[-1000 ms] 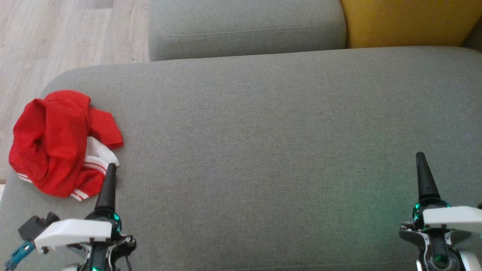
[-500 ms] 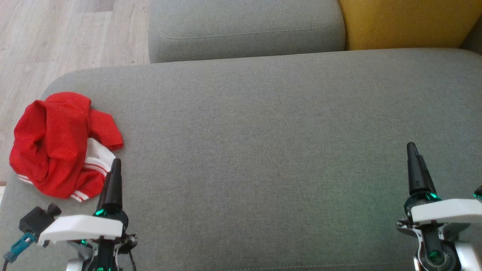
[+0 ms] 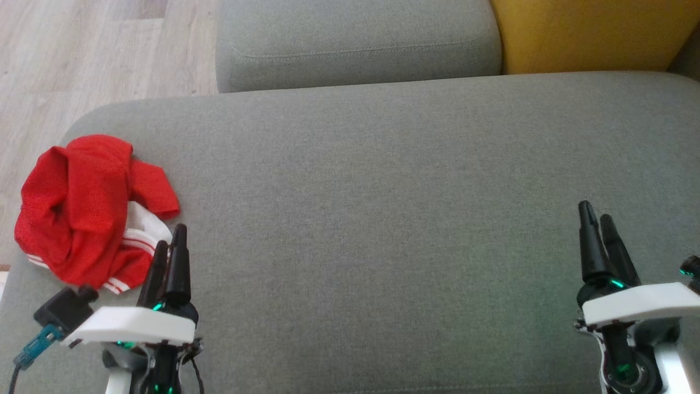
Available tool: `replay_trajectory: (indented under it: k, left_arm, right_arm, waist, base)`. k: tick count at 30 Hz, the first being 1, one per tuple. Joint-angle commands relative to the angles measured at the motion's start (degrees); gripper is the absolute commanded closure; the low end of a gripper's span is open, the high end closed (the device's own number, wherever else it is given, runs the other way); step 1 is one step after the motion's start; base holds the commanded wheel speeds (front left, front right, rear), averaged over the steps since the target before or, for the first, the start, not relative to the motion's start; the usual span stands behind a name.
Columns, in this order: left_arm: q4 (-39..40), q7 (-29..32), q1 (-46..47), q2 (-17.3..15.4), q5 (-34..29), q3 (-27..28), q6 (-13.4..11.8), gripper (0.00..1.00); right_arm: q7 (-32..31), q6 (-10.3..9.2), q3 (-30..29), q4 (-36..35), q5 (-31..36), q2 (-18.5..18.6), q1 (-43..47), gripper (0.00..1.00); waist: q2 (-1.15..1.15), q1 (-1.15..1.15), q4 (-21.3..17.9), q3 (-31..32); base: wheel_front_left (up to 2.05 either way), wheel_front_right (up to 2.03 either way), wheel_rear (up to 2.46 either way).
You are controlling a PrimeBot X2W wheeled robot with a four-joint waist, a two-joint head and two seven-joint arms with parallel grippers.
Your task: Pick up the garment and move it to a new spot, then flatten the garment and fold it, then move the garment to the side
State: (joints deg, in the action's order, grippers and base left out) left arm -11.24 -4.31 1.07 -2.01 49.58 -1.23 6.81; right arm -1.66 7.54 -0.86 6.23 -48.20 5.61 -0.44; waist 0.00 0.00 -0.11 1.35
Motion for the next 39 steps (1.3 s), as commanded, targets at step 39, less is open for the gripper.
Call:
replay_trajectory:
  k: [39]
  left_arm:
    - [1.0, -6.9, 1.5, -2.0, -29.9, -0.9, -1.7, 0.00]
  right_arm:
    - [5.0, -0.04, 3.9, -1.0, 27.3, 1.0, 0.1, 0.00]
  waist:
    - [0.00, 0.00, 0.2, 0.4]
  base:
    - [0.00, 0.00, 0.00]
